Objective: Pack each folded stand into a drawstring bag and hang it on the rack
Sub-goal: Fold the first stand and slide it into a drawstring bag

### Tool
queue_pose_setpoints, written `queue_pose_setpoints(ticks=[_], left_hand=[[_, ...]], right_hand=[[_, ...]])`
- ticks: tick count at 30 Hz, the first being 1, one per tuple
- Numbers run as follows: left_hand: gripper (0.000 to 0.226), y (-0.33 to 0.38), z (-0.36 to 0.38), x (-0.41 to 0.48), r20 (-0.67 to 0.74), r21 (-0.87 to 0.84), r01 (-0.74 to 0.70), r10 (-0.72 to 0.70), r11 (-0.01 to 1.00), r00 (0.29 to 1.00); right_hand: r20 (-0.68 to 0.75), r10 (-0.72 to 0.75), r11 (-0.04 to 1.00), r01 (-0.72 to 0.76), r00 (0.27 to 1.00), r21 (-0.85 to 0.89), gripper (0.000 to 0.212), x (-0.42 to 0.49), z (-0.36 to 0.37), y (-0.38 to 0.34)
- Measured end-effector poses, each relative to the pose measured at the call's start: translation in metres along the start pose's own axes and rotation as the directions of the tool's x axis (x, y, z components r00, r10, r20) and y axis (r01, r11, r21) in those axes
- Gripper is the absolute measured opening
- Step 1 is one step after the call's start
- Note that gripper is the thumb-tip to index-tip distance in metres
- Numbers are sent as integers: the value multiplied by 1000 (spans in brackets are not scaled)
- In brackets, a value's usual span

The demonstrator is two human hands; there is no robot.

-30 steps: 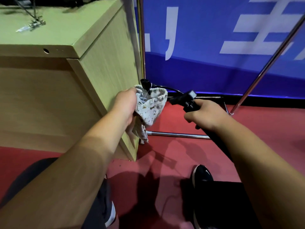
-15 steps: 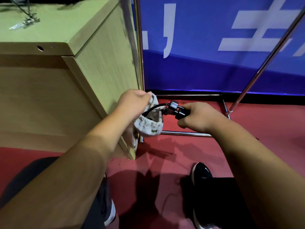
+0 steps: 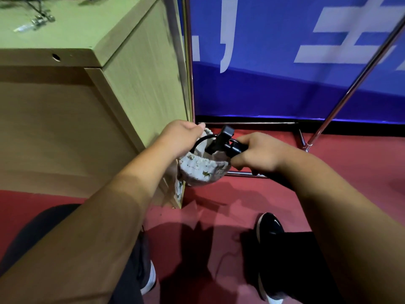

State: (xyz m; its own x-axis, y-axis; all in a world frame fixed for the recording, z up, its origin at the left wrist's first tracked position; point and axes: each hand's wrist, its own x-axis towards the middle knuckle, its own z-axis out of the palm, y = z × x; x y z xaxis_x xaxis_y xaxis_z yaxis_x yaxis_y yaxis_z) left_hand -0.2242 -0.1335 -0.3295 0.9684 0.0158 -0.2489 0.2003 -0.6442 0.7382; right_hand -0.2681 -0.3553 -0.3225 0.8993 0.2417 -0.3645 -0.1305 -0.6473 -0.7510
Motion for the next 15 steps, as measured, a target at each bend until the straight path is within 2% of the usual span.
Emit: queue_pose_setpoints(ticks=[2,5,8,10,12,15], left_hand=[[35,3,-3,-3,20,-69,8,-7,998,1000],[39,10,-1,-8,111,-188,-17,39,982,993],[38,19,6,-21,204,-152,-102,132,983,970],[40,22,9,-27,201,-65,-178,188,982,961],[40,22,11,-28,189,95,-218,198,971,962],[34,18,11,-24,138,391,-261,224,883,965]], right_hand=[[25,12,990,-8,1000,-139,10,5,4,4],[-16,2,899,-9,1000,-437,19,18,12,14],[-57,39,850,-63,998,-522,25,27,21,20],[-68,72,843,-97,995,-529,29,29,22,19],[-80,105,843,-131,991,-521,36,28,22,15],[-126,151,846,-194,981,-497,46,25,22,9]])
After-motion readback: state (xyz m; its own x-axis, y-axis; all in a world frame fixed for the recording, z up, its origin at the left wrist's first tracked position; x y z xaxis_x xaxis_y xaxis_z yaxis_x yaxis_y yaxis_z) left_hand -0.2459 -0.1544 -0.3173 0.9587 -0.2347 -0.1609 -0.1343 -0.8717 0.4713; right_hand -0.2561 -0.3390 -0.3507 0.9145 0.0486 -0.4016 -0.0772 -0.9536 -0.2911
